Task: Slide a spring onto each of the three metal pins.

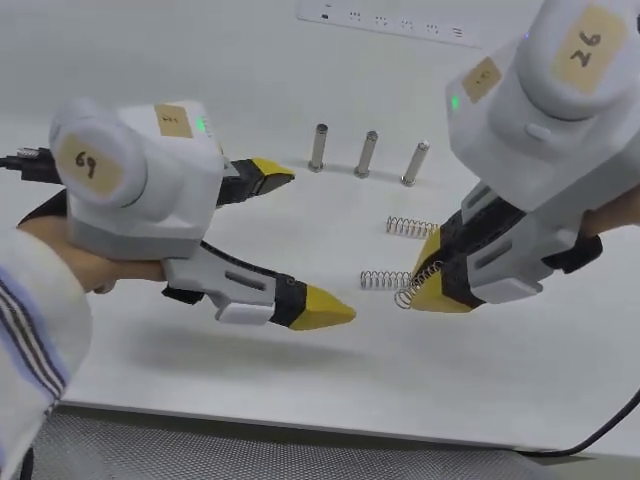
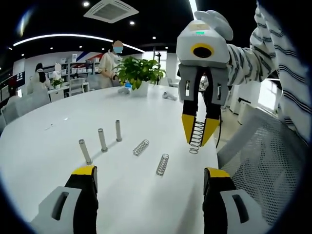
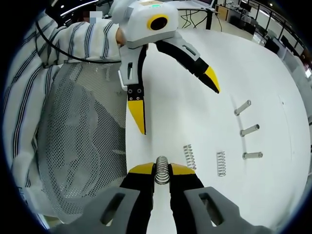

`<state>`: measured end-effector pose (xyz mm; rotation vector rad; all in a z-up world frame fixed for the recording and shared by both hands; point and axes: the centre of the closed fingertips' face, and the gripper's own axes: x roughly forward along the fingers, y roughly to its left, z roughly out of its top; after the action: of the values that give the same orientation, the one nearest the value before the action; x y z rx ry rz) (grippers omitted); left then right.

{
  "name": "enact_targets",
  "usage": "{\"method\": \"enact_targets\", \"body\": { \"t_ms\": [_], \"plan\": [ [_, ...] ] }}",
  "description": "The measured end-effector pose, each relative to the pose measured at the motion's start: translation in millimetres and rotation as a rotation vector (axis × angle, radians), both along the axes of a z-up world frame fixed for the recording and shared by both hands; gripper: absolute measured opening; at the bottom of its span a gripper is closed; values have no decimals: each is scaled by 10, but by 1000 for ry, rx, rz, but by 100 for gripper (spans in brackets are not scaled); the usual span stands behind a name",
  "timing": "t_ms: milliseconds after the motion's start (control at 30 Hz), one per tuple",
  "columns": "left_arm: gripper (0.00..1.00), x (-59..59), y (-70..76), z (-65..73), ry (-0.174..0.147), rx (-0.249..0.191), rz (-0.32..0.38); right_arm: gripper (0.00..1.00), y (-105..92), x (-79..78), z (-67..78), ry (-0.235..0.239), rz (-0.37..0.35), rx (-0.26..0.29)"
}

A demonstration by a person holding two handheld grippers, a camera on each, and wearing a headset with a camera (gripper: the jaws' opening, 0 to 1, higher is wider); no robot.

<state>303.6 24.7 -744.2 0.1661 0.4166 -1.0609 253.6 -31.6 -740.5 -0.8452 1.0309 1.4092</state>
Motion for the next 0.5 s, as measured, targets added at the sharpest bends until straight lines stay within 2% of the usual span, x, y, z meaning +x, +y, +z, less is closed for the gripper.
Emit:
{"method": "enact_targets", "body": {
  "t_ms": [167, 300, 500],
  "plan": [
    [98, 13, 51, -69, 24, 14, 22, 8, -21, 24, 18, -6, -7, -1],
    [95, 61, 130, -114, 29, 40, 59, 8, -33, 52, 42, -10, -14, -3],
    [94, 146, 230, -79, 30, 25, 113, 8, -59, 106, 76, -3, -34, -5]
  ]
}}
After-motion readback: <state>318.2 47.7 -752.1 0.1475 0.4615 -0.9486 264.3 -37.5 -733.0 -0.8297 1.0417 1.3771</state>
